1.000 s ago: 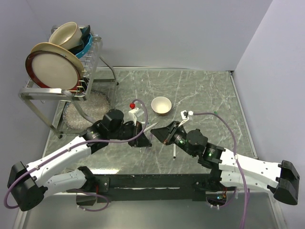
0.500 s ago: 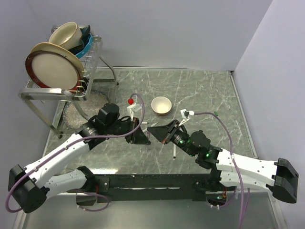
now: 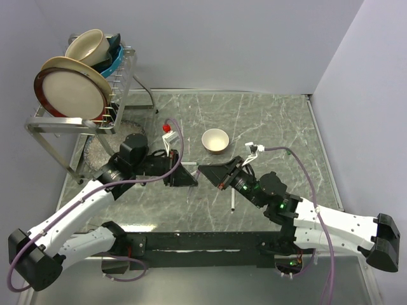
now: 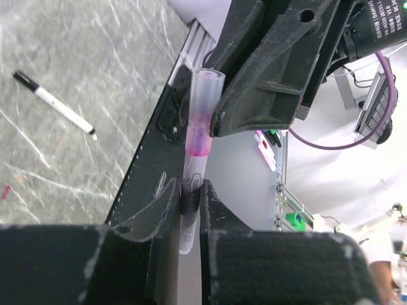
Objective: Insert the pens into the pen caps
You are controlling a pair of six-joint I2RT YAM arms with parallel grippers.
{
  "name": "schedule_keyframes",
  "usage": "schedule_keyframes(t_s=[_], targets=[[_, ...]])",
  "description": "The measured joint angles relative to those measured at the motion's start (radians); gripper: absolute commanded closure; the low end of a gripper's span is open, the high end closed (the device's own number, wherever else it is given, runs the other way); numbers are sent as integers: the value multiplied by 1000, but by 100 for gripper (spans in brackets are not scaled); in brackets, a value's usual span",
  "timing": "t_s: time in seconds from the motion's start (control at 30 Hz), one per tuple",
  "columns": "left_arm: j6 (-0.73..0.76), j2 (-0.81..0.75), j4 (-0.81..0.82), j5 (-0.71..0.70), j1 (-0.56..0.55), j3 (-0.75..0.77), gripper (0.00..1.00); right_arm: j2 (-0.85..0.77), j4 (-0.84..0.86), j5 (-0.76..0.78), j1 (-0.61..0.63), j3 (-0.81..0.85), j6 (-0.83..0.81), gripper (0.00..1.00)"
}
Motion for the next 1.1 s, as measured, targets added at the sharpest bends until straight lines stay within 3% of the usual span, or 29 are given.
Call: schedule_keyframes(t_s=[0.17,0.27,0.4,0.57,0.7,0.87,1.1], targets=[[0,-18,38,1,14,0,93,14,-69,47,13,67,3,100],[5,-21,66,2,23,0,81,17,-158,78,14,126,0,100],[41,-21,81,-13,35,7,56,14,-314,83,8,214,-17,100],[106,-40,64,-71,67,13,43,-30,-521,-4,-84,261,-20,100],[151,-85,35,-107,72,12,22,-70,-642,-40,-170,247,-25,100],[198,-140,2,-173,72,-8,4,-32,-785,-106,-239,234,-64,100],[217,-153,-38,-275,72,-72,1,190,-893,-319,-382,213,-178,100]])
